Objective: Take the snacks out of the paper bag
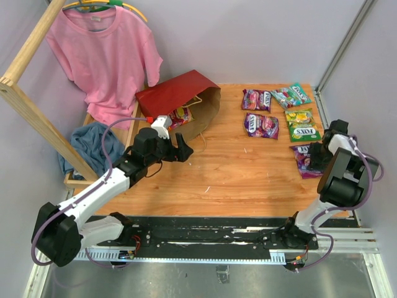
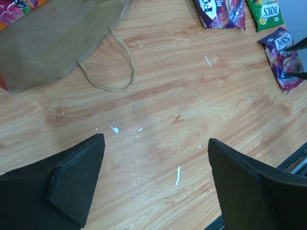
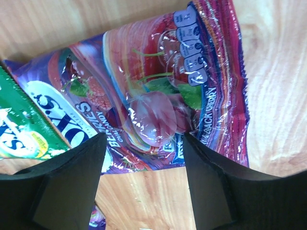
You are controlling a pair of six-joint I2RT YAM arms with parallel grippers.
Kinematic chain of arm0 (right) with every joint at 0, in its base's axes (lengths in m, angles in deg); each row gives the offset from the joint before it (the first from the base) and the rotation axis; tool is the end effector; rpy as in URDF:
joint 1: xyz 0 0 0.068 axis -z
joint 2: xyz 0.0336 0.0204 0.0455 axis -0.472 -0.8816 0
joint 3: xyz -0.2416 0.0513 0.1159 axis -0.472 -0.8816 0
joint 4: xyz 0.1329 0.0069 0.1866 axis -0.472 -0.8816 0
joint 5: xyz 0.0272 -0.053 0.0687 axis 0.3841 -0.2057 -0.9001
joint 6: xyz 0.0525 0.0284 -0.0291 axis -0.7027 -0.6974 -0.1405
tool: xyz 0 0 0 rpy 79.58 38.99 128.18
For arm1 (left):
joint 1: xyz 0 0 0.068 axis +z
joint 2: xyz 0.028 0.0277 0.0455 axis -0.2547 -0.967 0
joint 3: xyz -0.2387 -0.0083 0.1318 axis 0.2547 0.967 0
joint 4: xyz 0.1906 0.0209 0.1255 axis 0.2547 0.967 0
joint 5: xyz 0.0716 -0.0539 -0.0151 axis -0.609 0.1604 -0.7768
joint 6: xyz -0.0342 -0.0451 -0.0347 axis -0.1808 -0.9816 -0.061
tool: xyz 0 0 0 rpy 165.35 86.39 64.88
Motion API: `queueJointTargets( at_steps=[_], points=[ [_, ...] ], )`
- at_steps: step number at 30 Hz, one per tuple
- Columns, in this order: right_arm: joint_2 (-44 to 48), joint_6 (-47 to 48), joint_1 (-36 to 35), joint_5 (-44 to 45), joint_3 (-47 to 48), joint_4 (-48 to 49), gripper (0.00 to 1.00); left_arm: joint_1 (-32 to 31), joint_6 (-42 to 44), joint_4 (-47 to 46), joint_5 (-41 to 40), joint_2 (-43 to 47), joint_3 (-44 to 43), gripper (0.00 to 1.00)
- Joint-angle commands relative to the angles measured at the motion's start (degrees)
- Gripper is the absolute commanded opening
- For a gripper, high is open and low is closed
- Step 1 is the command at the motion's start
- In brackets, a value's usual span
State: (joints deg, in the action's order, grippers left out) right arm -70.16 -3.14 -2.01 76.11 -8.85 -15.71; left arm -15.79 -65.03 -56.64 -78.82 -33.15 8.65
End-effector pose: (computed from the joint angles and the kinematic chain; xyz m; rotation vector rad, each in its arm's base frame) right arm 0.2663 -0.1358 0.1817 2.2038 1.6797 0.1198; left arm 0.1979 -0.1228 0.2714 0.1615 2.0585 -0.7141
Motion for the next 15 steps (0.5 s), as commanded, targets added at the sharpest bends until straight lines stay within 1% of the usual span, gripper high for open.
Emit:
queueJointTargets(
  at_steps=[1, 5, 7, 10, 13, 15],
  points=[
    [0.06, -1.3, 0.43, -1.7, 3.21, 0.57, 0.67, 0.31, 1.28, 1.74, -0.94, 1.23, -1.85, 0.92],
    [4.8, -0.33, -1.65, -1.73, 4.32, -1.0, 0.71, 0.31, 0.59, 1.61, -0.94, 0.92, -1.73, 0.92],
    [8.76, 0.38, -2.93, -0.87, 4.21, -1.76, 0.74, 0.31, 0.31, 1.29, -1.09, 0.77, -1.66, 0.92],
    [17.16, 1.66, -5.87, 2.31, 3.28, -1.47, 0.8, 0.31, 0.5, 1.44, -1.71, 0.31, -1.56, 0.92],
    [23.84, 6.4, -11.8, 6.78, 2.32, 0.13, 0.88, 0.31, 0.41, 1.25, -2.3, -0.38, -1.33, 0.92],
    [26.83, 10.14, -18.31, 11.37, 1.51, 1.2, 0.91, 0.31, -0.08, 0.55, -2.17, -0.35, -0.82, 0.92]
  ],
)
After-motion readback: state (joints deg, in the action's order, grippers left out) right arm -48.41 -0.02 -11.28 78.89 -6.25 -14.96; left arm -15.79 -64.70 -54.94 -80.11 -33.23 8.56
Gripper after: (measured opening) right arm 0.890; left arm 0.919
